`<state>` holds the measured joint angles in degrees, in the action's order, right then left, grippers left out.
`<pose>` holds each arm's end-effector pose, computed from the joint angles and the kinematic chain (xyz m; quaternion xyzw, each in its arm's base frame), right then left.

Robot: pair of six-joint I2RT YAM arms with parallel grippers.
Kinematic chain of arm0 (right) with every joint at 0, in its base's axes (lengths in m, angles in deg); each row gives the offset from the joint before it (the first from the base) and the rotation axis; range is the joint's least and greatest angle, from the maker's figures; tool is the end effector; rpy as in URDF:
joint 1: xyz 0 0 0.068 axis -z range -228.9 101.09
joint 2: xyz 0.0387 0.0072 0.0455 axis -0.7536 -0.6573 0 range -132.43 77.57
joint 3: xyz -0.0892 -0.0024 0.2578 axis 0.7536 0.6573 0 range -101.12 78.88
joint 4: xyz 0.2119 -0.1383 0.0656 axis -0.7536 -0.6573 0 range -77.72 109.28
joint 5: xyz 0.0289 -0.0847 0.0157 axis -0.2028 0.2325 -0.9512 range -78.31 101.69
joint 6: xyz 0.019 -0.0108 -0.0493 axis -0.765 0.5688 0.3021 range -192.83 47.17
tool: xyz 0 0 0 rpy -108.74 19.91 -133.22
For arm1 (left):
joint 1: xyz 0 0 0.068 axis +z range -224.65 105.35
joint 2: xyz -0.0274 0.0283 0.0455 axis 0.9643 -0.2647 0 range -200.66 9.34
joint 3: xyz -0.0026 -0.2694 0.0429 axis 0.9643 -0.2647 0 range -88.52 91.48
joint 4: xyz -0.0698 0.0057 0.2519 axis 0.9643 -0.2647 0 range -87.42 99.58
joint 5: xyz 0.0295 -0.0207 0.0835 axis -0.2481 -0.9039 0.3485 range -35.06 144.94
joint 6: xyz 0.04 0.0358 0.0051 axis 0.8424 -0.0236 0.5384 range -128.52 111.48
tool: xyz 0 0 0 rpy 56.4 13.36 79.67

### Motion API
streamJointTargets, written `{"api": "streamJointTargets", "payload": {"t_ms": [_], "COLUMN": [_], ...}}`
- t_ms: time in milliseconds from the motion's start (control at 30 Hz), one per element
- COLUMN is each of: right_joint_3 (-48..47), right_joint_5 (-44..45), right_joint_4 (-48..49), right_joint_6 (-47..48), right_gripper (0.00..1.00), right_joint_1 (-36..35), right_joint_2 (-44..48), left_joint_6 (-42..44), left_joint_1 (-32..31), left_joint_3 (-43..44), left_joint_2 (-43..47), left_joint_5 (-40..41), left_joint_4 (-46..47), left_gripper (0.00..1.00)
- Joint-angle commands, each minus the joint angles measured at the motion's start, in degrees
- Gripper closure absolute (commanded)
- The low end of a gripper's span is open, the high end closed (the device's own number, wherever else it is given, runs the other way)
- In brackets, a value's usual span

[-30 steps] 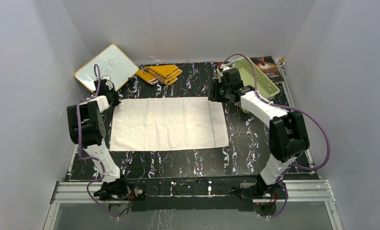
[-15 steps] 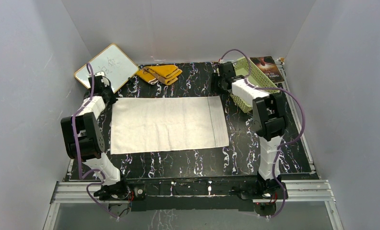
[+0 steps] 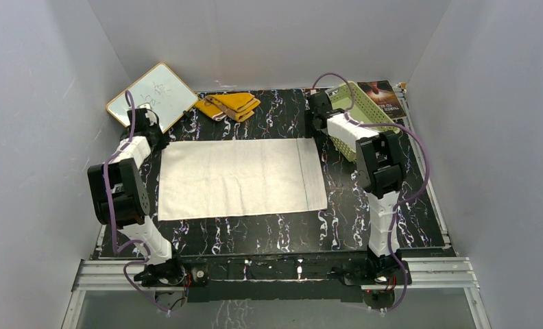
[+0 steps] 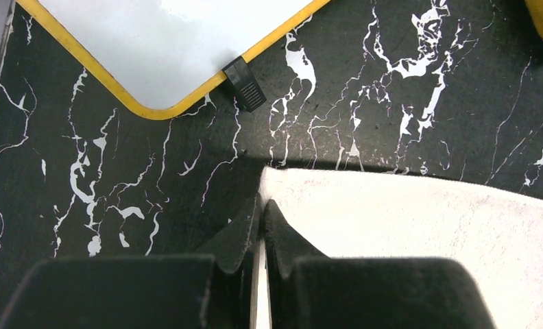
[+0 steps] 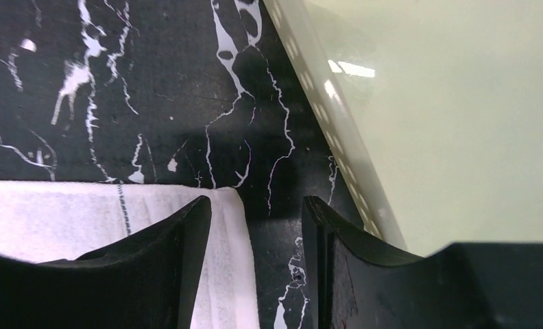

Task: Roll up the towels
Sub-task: Fold the towel at the center of the board.

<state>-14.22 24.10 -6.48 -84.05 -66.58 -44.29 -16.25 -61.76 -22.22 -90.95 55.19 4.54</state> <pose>0.4463 0.1342 0.1839 -0.0204 0.9472 -0.0241 0.3190 0.3792 0.0870 0.2170 -0.1625 0.8879 0.0213 0.4298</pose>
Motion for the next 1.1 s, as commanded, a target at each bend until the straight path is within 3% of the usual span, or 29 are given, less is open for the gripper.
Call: {"api": "streamJointTargets", "payload": {"t_ms": [0, 300, 400, 533, 867, 1067], "right_joint_3": [-0.02, 3.3, 5.33, 7.4, 5.62, 0.25], "right_joint_5": [-0.35, -4.16, -5.32, -6.63, -5.62, -6.16], "right_joint_4": [0.58, 3.86, 5.49, 7.07, 11.54, 10.28], "right_joint_6": [1.01, 0.45, 0.02, -0.49, -2.96, -3.43], "right_gripper": [0.51, 0.57, 0.72, 1.0, 1.0, 1.0], "right_joint_1": [-0.21, -0.14, 0.07, 0.96, 3.09, 5.73], "right_joint_2": [-1.92, -3.99, -3.85, -2.94, 8.02, 7.67], "left_joint_6": [-0.01, -0.21, -0.02, -0.01, 0.03, 0.3], "left_joint_1": [-0.22, -0.23, -0.23, 0.22, 2.23, 3.04], "left_joint_3": [2.79, 2.67, 2.6, 2.63, 8.25, 12.25], "left_joint_2": [-0.84, -1.4, -1.32, -1.14, -3.02, -5.61], "left_joint_5": [-0.07, -0.27, 0.13, 0.24, -9.33, -10.45], "left_joint_4": [-1.44, -1.32, -1.4, -1.16, 3.38, 4.56], "left_gripper": [1.0, 1.0, 1.0, 1.0, 1.0, 1.0]}}
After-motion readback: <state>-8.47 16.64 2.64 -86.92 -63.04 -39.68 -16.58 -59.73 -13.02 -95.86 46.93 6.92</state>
